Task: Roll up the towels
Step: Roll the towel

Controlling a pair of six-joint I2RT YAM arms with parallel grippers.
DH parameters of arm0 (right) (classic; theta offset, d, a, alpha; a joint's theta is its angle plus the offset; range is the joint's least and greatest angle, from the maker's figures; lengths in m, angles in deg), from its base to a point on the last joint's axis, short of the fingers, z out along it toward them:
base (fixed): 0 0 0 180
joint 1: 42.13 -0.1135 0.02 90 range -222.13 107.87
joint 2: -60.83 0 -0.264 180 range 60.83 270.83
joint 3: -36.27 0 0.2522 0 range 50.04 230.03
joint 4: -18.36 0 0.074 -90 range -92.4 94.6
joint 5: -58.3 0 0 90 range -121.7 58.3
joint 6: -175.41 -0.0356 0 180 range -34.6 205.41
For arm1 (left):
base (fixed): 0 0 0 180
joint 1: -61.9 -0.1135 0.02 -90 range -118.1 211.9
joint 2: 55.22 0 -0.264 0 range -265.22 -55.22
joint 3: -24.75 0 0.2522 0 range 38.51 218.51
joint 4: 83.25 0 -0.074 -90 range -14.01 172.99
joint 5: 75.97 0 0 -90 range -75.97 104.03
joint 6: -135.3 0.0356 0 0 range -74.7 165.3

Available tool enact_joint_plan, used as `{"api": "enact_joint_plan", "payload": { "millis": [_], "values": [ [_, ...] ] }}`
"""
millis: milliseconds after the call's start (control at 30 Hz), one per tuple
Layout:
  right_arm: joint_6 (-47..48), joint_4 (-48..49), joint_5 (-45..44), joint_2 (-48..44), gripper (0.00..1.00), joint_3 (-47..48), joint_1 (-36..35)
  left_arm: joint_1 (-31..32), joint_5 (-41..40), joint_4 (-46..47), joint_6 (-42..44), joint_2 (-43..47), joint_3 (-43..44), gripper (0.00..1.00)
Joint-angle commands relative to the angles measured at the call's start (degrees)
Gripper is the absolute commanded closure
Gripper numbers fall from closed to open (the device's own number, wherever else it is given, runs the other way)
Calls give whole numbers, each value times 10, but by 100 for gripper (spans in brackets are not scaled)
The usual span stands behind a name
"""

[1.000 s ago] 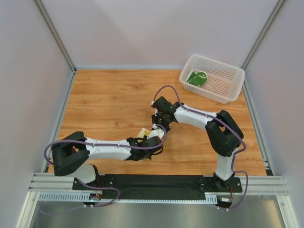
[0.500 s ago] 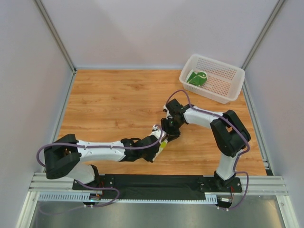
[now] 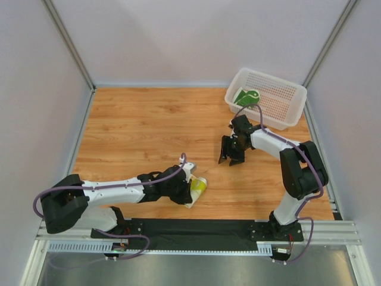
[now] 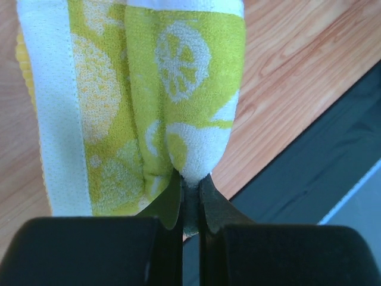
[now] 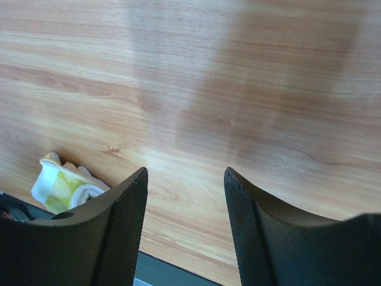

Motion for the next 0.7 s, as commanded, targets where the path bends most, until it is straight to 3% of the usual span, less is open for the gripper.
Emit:
{"api": "enact_joint_plan", "payload": {
  "millis": [0, 267, 500, 667],
  "values": [
    [14, 3, -7, -32, 44, -10, 9, -47, 88, 31, -45, 40, -27, 100],
    [18, 10, 5, -36, 44, -17, 16, -177, 215, 54, -110, 105, -72, 100],
    [18, 22, 35, -50, 43, -24, 16, -250, 257, 32, -166, 94, -109, 100],
    [-1, 74, 101, -79, 43, -58, 11, -280, 268, 69, -200, 71, -153, 100]
  ]
}}
